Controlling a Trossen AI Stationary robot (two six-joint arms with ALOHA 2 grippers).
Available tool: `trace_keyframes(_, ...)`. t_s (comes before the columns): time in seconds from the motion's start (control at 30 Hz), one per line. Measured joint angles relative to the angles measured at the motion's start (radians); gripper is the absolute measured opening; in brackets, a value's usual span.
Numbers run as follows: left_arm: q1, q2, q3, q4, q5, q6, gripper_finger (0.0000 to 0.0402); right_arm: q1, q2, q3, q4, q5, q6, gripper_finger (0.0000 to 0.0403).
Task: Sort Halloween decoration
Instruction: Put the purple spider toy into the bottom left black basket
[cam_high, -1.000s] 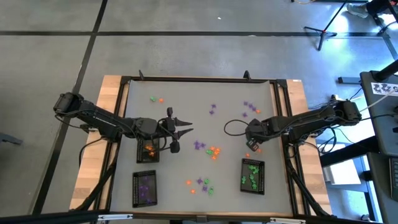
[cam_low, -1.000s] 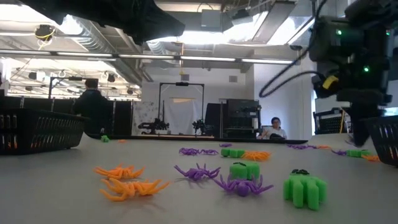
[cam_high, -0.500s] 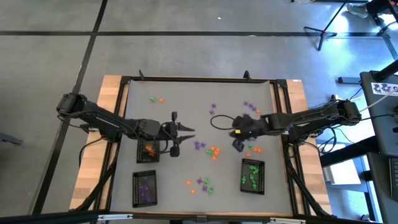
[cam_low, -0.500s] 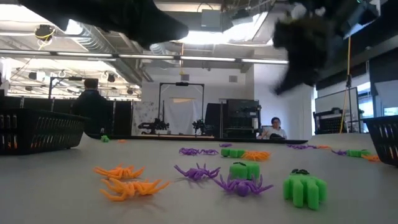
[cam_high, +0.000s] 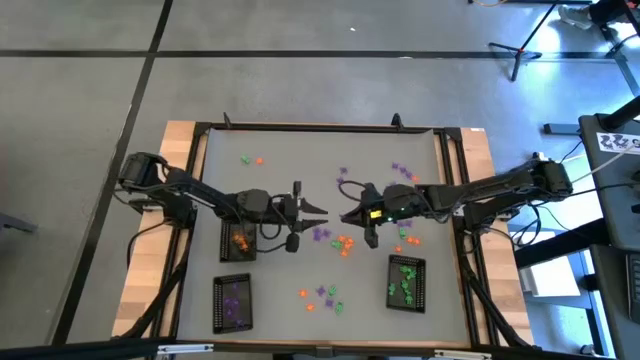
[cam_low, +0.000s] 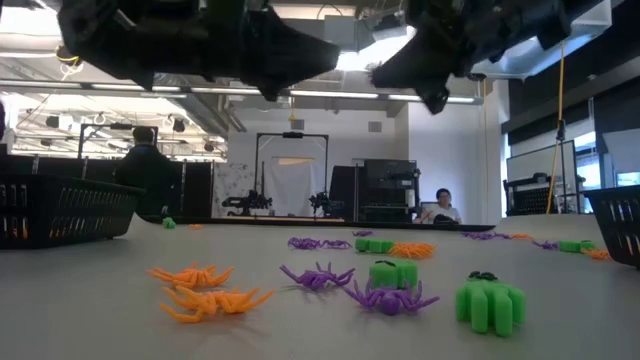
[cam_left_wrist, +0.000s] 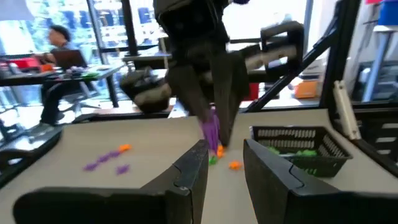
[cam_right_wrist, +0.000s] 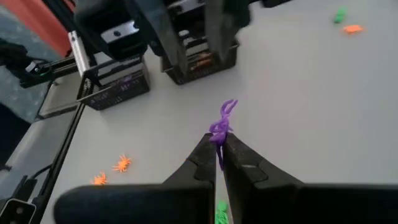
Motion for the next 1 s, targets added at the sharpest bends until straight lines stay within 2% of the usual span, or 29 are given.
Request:
trace_keyframes(0.17,0.014,0.056,0.049,-0.024,0.067,-0.044,0.0104,0.000,0.096,0.000,0.110,-0.059,-0.020,0.0014)
trace_keyframes(0.43,0.022,0.076,0.066,-0.111,0.019,-0.059,0.0179,0.000,0.130,0.000,0.141,-0.078,-0.044,0.0014)
trace_keyframes(0.6,0.032,0.076,0.066,-0.112,0.045,-0.097,0.0211,0.000,0.130,0.000,0.156,-0.077,-0.069,0.0014)
trace_keyframes(0.8,0.031,0.076,0.066,-0.107,0.048,-0.118,0.0204,-0.001,0.130,0.000,0.176,-0.076,-0.095,0.0014)
trace_keyframes(1.0,0.032,0.075,0.066,-0.106,0.081,-0.077,0.0154,-0.001,0.130,0.000,0.178,-0.076,-0.096,0.0014)
